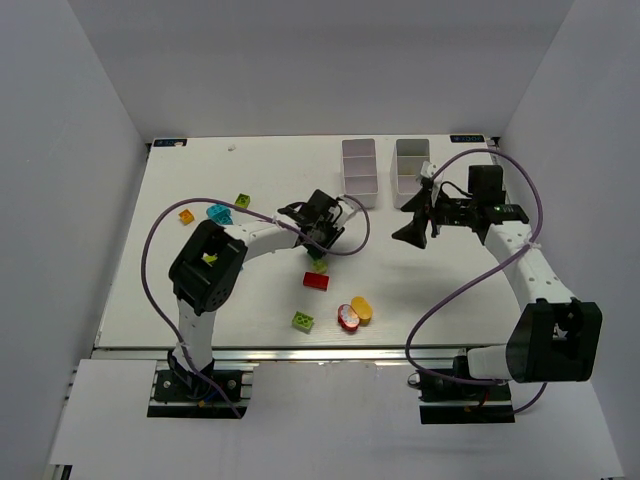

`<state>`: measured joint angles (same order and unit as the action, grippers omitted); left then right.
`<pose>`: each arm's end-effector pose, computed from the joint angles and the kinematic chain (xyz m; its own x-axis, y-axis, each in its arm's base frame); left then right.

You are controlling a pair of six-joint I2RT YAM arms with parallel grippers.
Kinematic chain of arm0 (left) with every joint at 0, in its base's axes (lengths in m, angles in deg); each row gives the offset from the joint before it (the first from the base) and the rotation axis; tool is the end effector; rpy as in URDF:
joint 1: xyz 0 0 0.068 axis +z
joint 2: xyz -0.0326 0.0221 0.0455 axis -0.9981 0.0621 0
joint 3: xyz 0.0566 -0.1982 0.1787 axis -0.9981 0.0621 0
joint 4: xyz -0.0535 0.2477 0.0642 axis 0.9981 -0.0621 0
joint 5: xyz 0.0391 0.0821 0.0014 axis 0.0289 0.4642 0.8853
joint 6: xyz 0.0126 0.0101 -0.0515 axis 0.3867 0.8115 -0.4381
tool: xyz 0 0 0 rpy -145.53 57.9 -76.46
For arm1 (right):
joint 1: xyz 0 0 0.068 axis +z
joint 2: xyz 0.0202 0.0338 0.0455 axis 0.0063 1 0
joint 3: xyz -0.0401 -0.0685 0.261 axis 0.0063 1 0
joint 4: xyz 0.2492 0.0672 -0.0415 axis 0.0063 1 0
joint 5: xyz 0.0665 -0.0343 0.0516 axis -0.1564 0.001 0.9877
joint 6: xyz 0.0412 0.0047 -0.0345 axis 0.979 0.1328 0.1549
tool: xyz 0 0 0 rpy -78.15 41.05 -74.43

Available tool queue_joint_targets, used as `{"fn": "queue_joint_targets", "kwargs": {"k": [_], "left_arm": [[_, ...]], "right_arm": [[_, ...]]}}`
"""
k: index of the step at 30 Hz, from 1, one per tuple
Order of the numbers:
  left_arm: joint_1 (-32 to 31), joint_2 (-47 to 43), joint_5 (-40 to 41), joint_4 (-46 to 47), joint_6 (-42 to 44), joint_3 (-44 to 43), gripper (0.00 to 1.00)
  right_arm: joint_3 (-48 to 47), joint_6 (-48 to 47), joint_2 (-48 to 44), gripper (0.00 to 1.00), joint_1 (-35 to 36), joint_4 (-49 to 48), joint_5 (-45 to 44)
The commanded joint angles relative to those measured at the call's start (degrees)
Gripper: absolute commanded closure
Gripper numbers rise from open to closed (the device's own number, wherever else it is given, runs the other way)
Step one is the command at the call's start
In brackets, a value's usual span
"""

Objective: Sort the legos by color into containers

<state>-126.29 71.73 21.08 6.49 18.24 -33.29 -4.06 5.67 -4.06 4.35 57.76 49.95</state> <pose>0.3192 -0.2653 0.1580 -0.5597 0.6639 -0.4959 0.7235 0.6833 0.0982 0.2818 0.0500 0.3046 -0.0386 -0.3547 -0.9342 -0.9386 0.3336 -0.0879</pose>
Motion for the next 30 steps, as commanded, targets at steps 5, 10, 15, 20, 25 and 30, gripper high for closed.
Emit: {"fn": "queue_joint_targets", "kwargs": {"k": [5, 10, 15, 20, 25, 30], "left_arm": [[1.71, -8.17, -7.17, 9.81, -17.89, 1.22, 0.81], [3.03, -13.69, -15.71, 28.08, -39.51, 9.91, 0.81], [4.35, -16.61, -16.42, 44.50, -62.07, 19.84, 0.81], [4.35, -13.99, -17.11, 44.64, -76.61, 19.78, 0.84], [4.35, -13.09, -17.65, 47.08, -86.99, 19.94, 0.89], [4.35, -13.71, -16.59, 46.47, -87.96, 19.16, 0.89]], "right_arm": [[6.55, 22.40, -2.94, 0.26, 2.06, -9.53, -6.41], [9.71, 41.99, -3.29, 0.29, 3.66, -17.00, -10.99], [12.00, 51.51, -5.04, 0.24, 6.02, -24.04, -17.05], [15.52, 46.79, -8.12, 0.20, 12.07, -30.45, -25.22], [14.73, 49.84, -7.16, 0.19, 16.39, -31.42, -30.77], [14.56, 51.42, -6.46, 0.19, 19.39, -31.61, -35.24]]}}
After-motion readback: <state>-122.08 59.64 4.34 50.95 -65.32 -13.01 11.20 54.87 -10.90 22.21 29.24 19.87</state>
